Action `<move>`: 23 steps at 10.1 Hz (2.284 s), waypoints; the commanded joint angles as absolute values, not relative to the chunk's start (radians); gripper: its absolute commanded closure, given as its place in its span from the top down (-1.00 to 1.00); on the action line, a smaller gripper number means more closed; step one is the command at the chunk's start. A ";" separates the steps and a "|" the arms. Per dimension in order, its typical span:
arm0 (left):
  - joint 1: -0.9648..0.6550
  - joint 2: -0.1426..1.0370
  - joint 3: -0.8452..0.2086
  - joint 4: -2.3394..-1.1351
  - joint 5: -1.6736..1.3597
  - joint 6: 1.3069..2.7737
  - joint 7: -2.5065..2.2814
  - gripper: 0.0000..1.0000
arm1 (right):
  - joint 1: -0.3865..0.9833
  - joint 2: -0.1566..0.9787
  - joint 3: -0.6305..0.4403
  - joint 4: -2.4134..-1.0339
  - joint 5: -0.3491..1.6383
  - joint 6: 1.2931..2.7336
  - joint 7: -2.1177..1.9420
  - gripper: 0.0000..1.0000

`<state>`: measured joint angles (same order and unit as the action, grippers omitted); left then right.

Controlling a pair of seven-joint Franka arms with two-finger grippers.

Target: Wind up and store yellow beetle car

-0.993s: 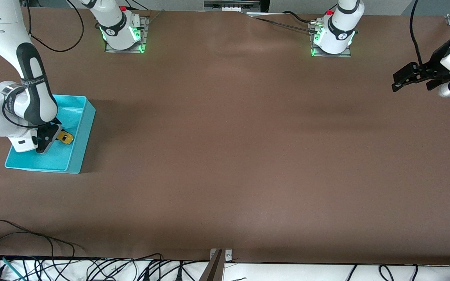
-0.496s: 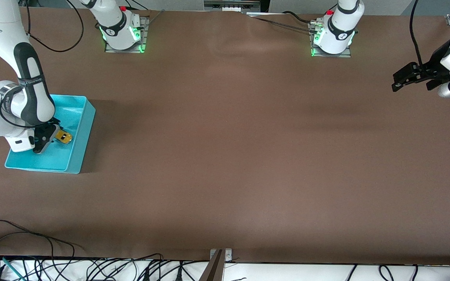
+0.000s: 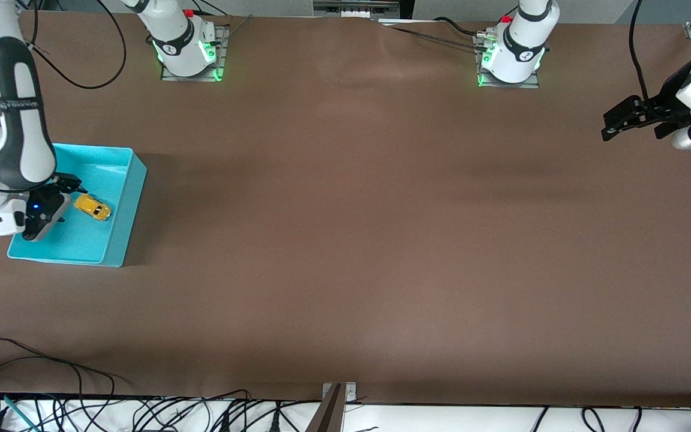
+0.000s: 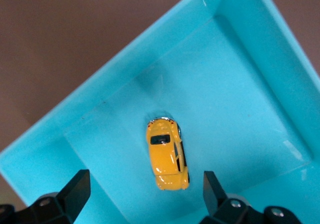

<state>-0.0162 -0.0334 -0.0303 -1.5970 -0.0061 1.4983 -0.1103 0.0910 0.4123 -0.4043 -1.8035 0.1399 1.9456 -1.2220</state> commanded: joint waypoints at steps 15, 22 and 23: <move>-0.015 -0.048 -0.032 -1.609 0.002 1.508 -0.106 1.00 | 0.267 0.127 -0.402 -1.460 0.040 1.550 0.097 1.00; -0.015 -0.048 -0.031 -1.609 0.002 1.508 -0.103 1.00 | 0.060 0.029 -0.144 -1.505 -0.072 1.562 0.109 1.00; -0.015 -0.048 -0.031 -1.609 0.002 1.508 -0.103 1.00 | 0.063 0.043 -0.144 -1.500 -0.066 1.566 0.107 1.00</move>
<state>-0.0156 -0.0334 -0.0299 -1.5971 -0.0061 1.4984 -0.1103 0.0752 0.0580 -0.1668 -1.4695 -0.0508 1.5516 0.0949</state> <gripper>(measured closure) 0.000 0.000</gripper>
